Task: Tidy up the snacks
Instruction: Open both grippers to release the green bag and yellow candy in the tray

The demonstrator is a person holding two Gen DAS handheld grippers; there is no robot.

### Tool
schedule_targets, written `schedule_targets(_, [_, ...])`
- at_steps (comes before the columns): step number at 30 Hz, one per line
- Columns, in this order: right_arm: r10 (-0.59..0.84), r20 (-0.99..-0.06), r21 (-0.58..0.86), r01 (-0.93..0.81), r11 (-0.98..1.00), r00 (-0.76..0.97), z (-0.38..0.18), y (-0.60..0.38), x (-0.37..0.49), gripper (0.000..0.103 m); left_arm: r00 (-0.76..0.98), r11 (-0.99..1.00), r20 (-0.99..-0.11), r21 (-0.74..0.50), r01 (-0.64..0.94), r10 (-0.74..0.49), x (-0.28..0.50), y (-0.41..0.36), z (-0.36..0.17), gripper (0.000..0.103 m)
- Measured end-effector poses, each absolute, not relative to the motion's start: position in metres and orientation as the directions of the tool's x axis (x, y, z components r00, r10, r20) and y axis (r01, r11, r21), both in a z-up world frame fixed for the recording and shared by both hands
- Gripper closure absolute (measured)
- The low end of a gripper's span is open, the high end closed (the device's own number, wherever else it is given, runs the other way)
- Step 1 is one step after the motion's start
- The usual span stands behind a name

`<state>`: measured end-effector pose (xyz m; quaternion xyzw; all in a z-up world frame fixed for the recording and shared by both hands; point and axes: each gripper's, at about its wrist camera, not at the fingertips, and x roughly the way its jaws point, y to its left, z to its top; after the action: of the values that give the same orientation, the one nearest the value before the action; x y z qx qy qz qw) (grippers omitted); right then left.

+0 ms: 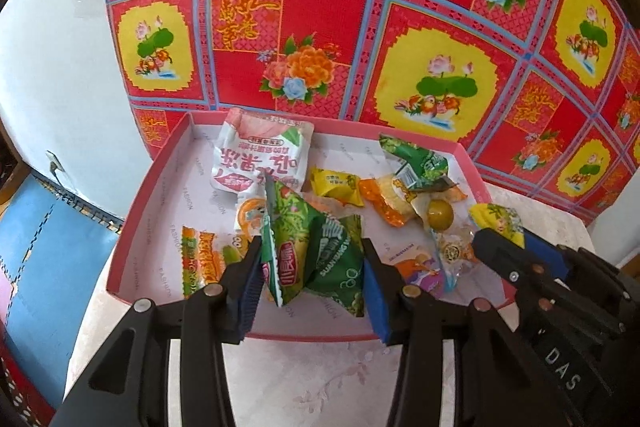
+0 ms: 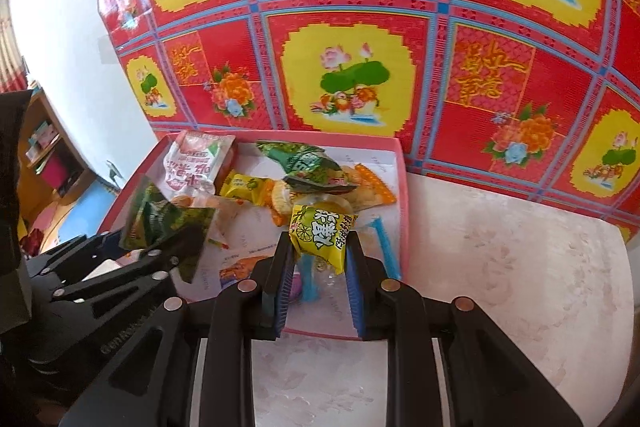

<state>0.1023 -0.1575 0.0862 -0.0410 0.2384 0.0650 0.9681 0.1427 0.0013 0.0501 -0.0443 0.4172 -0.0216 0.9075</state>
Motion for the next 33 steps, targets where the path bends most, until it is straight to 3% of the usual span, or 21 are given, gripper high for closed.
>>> schedule_targets(7, [0.136, -0.471, -0.038, -0.174, 0.984, 0.871, 0.086, -0.151, 0.101, 0.071, 0.645, 0.994, -0.759, -0.108, 0.011, -0.089, 0.143, 0.001, 0.05, 0.055])
schedule_targets(10, [0.124, -0.464, -0.045, -0.163, 0.986, 0.877, 0.087, -0.151, 0.098, 0.067, 0.649, 0.996, -0.758, -0.092, 0.001, -0.07, 0.141, 0.002, 0.052, 0.05])
schedule_targets(15, [0.107, -0.452, -0.023, -0.132, 0.991, 0.886, 0.089, -0.158, 0.093, 0.049, 0.658, 0.996, -0.751, -0.089, -0.017, -0.056, 0.137, 0.006, 0.057, 0.044])
schedule_targets(22, [0.09, -0.439, -0.031, -0.115, 0.993, 0.894, 0.087, -0.16, 0.077, 0.043, 0.663, 0.998, -0.748, -0.066, -0.016, -0.039, 0.121, 0.005, 0.063, 0.037])
schedule_targets(27, [0.082, -0.448, -0.018, -0.1, 0.995, 0.89, 0.079, -0.164, 0.063, 0.038, 0.662, 0.998, -0.75, -0.046, -0.048, -0.002, 0.103, 0.007, 0.061, 0.022])
schedule_targets(31, [0.075, -0.46, -0.013, -0.091, 0.996, 0.885, 0.069, -0.168, 0.051, 0.037, 0.646, 0.998, -0.763, -0.035, -0.042, 0.0, 0.09, 0.004, 0.054, 0.021])
schedule_targets(33, [0.074, -0.469, -0.001, -0.084, 0.996, 0.88, 0.064, -0.171, 0.047, 0.032, 0.633, 0.999, -0.774, -0.032, -0.043, 0.003, 0.082, 0.004, 0.048, 0.018])
